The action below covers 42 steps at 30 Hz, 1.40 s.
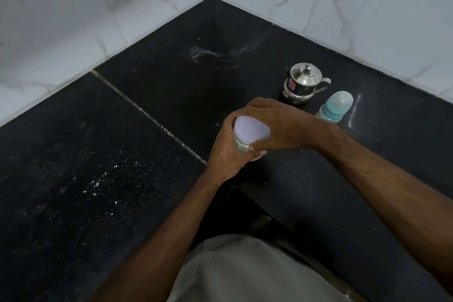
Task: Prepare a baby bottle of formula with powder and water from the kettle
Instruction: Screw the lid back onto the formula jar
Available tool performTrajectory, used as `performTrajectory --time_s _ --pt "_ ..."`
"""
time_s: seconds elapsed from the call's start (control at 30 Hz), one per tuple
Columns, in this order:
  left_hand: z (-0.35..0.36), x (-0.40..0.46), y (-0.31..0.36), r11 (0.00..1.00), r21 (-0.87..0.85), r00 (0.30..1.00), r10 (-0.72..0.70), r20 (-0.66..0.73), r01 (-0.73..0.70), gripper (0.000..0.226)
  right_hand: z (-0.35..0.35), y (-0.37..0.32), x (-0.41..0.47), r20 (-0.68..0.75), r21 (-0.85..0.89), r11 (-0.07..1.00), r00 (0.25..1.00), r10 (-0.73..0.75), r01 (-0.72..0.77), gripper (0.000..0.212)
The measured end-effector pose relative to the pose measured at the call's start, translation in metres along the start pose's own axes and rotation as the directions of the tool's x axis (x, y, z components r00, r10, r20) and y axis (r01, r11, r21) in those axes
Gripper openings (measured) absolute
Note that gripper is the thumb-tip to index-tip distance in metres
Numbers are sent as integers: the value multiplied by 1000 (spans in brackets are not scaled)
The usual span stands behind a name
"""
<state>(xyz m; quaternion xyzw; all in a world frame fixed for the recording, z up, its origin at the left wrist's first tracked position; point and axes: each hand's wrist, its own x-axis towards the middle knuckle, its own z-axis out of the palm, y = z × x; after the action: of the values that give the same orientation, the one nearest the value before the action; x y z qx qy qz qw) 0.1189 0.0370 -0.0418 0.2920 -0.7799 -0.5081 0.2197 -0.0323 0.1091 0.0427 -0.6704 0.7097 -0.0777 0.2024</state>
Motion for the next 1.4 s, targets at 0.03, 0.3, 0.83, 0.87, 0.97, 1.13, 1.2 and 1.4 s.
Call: performTrajectory --time_s 0.03,0.3,0.83,0.87,0.97,1.13,1.2,1.4 --pt "-1 -2 -4 1000 -19 1000 1 -2 -1 90 0 0 1 3 -17 1000 1000 7 -7 78" --pt "-1 -4 4 999 -34 1000 -8 1 8 92 0 -5 1 -33 -143 989 999 29 -33 81" --pt "0 -5 4 999 -20 999 -39 -3 39 96 2 -4 -1 -18 -99 995 999 30 -32 79" --pt "0 -5 4 999 -17 999 -42 -3 42 96 3 -3 0 -22 -102 994 999 39 -41 79" --pt "-1 -7 3 998 -8 998 -60 3 60 97 3 -2 -2 -44 -95 993 997 60 -64 81" --pt "4 2 12 985 15 984 -170 51 169 108 3 -6 -7 -67 -162 980 992 106 -116 86" --pt "4 2 13 984 -5 982 -176 63 176 108 0 -7 -8 -84 -208 964 985 149 -163 85" --pt "0 -6 14 992 -40 992 -115 49 117 103 -9 -3 -9 -249 -92 984 960 127 -154 66"
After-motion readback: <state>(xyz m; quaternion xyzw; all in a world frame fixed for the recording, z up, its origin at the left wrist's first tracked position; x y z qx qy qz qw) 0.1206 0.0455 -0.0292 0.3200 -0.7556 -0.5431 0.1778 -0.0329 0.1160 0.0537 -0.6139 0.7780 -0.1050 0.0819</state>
